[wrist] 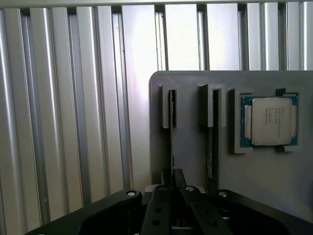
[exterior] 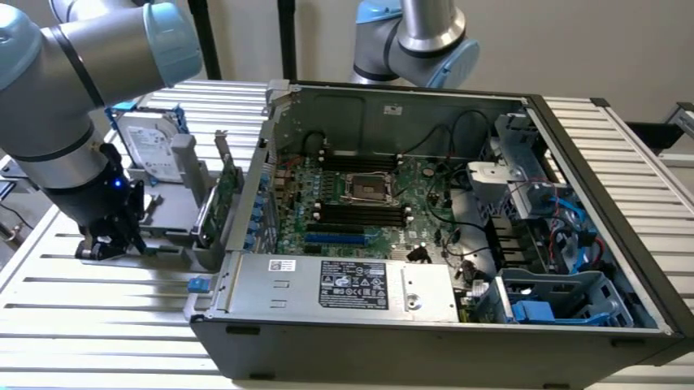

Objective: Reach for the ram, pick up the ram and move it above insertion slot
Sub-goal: 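Pick up the ram and move it above insertion slot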

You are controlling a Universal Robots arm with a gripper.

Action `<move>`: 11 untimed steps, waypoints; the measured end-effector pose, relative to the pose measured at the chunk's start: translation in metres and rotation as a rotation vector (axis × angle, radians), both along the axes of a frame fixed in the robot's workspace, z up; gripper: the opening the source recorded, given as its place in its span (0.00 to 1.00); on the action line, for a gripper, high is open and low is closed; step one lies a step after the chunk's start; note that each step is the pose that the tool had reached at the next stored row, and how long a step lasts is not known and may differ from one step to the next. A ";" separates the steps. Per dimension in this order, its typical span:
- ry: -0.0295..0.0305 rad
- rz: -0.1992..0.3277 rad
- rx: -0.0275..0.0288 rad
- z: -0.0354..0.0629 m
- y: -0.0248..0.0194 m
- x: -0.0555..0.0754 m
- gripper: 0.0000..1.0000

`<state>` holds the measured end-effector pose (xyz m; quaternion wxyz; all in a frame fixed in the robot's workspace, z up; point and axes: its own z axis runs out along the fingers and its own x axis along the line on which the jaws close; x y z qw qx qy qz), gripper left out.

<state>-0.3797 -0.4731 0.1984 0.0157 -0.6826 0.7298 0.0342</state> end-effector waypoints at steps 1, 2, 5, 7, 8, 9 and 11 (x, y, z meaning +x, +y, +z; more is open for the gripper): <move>0.0000 0.000 0.0000 0.0000 0.0000 0.000 0.13; -0.0001 0.000 0.0000 0.0000 0.0000 0.000 0.13; -0.0002 0.001 0.0001 0.0016 0.0000 0.000 0.13; -0.0001 0.003 0.0000 0.0035 0.0000 0.000 0.13; 0.0000 0.004 0.0000 0.0046 0.0000 0.000 0.13; 0.0000 0.005 -0.0001 0.0058 0.0000 0.000 0.13; 0.0000 0.007 0.0000 0.0090 0.0000 0.000 0.13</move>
